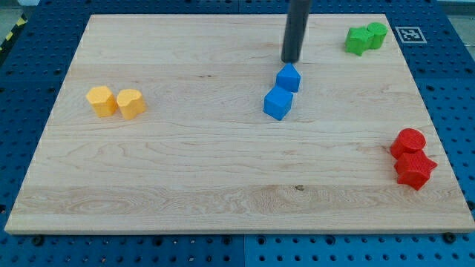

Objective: Separate the green blocks

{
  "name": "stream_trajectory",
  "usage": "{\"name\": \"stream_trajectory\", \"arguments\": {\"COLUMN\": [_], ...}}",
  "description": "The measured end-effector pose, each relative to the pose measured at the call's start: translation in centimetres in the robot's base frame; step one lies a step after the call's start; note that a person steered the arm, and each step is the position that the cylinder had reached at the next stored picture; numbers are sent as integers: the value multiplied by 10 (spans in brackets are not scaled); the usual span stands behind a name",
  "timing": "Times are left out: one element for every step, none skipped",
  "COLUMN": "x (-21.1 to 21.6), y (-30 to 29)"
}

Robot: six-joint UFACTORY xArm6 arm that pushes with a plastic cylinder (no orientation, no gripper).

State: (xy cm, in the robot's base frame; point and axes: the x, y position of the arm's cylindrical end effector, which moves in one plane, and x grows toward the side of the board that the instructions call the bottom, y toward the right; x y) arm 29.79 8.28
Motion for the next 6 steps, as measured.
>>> {"name": "stream_trajectory", "arguments": {"x": [-63,-83,-80,-80,-75,-58], "y": [3,73,128,149,167,172]}}
